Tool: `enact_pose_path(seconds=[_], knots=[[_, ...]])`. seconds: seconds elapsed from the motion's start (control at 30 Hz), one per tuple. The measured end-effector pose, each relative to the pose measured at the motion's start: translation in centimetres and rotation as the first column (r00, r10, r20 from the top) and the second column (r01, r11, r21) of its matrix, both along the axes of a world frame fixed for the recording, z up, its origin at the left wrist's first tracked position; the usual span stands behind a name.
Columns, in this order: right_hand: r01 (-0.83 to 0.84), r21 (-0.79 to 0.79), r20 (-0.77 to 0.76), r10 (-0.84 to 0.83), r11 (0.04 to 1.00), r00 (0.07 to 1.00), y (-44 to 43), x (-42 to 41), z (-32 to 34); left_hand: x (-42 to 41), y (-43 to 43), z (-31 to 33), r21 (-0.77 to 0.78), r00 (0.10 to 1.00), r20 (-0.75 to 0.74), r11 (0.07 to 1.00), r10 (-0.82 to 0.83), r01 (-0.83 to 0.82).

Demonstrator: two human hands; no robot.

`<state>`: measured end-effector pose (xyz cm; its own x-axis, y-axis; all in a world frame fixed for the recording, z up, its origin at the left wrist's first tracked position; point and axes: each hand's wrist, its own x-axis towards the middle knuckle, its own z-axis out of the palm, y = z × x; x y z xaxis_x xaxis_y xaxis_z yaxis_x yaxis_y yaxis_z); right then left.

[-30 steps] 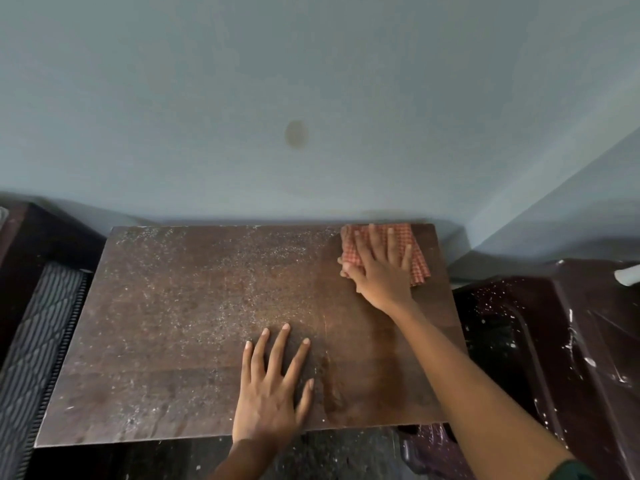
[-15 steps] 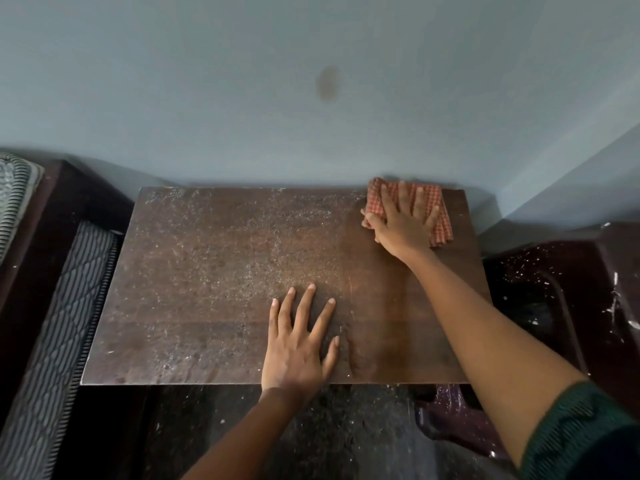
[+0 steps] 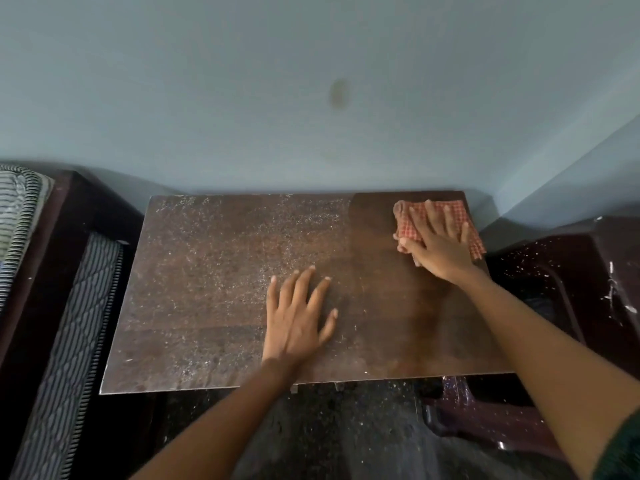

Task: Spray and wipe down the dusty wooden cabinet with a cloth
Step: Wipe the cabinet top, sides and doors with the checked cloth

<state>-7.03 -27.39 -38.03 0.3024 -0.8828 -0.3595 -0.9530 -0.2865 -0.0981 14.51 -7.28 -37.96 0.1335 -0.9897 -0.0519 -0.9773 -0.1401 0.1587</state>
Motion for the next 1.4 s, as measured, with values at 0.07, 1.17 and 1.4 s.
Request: enact_pose_path(seconds=[0.07, 1.17, 1.4], knots=[[0.142, 0.009, 0.028, -0.142, 0.990, 0.989, -0.7, 2.1, 0.2, 2.6, -1.6, 0.1, -0.011, 0.998, 0.051, 1.000, -0.020, 0.021], [-0.267, -0.074, 0.040, 0.271, 0.961, 0.962, 7.6, 13.8, -0.9, 18.9, -2.3, 0.6, 0.113, 0.986, 0.018, 0.979, 0.168, -0.169], [-0.114, -0.068, 0.010, 0.115, 0.991, 0.993, 7.0, 11.4, -0.6, 19.0, -2.2, 0.3, 0.190, 0.988, 0.004, 0.970, 0.155, -0.153]])
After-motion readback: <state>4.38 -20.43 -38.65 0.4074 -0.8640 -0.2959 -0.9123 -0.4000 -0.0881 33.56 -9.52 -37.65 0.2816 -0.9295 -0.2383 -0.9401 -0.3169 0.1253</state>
